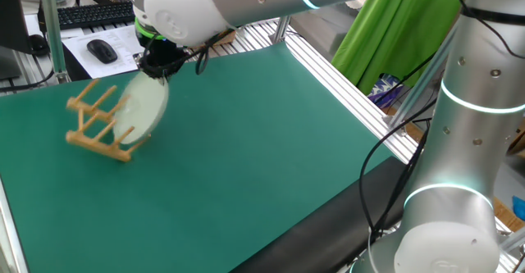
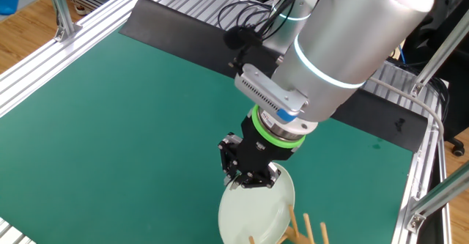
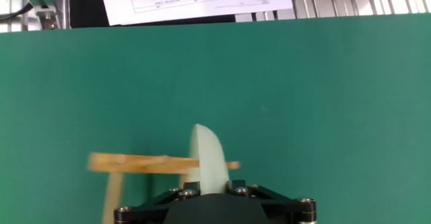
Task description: Take the dish off the dish rack
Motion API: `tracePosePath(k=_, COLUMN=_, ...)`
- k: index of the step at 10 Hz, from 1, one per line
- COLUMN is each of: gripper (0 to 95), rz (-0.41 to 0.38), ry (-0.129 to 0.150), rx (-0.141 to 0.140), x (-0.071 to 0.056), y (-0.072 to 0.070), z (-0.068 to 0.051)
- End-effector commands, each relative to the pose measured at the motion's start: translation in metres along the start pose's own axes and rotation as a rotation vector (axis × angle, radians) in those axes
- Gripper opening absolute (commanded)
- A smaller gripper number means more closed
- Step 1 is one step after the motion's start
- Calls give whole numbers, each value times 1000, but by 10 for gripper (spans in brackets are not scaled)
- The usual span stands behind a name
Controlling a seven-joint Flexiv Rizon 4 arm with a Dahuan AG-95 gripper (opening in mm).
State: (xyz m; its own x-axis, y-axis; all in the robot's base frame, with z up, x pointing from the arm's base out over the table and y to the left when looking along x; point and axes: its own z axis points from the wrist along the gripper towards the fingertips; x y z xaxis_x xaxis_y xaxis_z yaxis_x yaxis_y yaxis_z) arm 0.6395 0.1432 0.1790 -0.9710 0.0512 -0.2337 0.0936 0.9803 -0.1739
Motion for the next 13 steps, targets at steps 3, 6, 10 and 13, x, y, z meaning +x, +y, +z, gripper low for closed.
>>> tracePosePath(k=3, gripper=0, rz=-9, ry=5, rx=8, x=-2, y=-2, z=-8)
tracePosePath(k=6, gripper=0, rz=-34, ry=33, rx=9, x=-4, y=-10, z=-26)
tracePosePath(k=10, gripper=0, rz=-30, ry=49, rx=-11, x=-5, y=-14, z=-34)
tracePosePath(k=13, gripper=0, rz=-31, ry=68, rx=-24, x=-5, y=-17, z=-39)
